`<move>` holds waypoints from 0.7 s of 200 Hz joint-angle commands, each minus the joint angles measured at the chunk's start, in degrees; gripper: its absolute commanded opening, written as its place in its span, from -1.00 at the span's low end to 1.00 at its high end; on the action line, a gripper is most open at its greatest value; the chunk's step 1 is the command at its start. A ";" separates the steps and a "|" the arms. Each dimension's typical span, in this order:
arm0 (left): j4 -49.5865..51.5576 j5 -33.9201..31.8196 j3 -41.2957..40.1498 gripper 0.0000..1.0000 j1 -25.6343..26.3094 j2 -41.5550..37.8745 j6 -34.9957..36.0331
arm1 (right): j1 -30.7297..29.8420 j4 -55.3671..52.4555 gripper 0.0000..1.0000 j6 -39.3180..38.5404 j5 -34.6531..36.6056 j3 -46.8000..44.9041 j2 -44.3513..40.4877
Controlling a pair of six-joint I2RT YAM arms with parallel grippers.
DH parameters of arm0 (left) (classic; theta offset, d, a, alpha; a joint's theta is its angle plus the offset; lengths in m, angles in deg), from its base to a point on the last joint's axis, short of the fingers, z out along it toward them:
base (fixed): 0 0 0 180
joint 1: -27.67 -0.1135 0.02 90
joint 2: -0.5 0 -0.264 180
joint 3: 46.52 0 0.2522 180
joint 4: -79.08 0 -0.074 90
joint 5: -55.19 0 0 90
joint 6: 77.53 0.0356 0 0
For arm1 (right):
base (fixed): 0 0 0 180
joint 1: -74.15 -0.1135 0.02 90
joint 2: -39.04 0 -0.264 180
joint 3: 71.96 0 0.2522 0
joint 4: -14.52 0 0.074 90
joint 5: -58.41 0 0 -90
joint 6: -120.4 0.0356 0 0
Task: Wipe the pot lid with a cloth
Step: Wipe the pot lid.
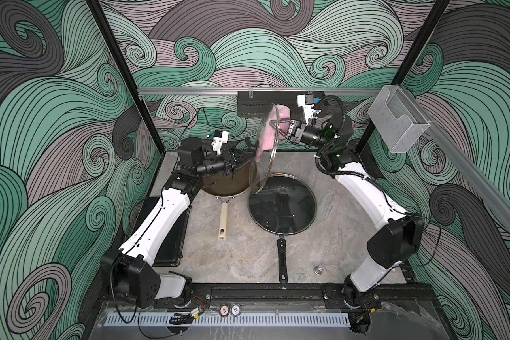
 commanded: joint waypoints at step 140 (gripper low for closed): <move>30.87 -51.35 14.65 -1.00 7.73 -3.81 39.86 | -3.01 -39.43 -1.00 -19.11 23.13 -9.01 -22.56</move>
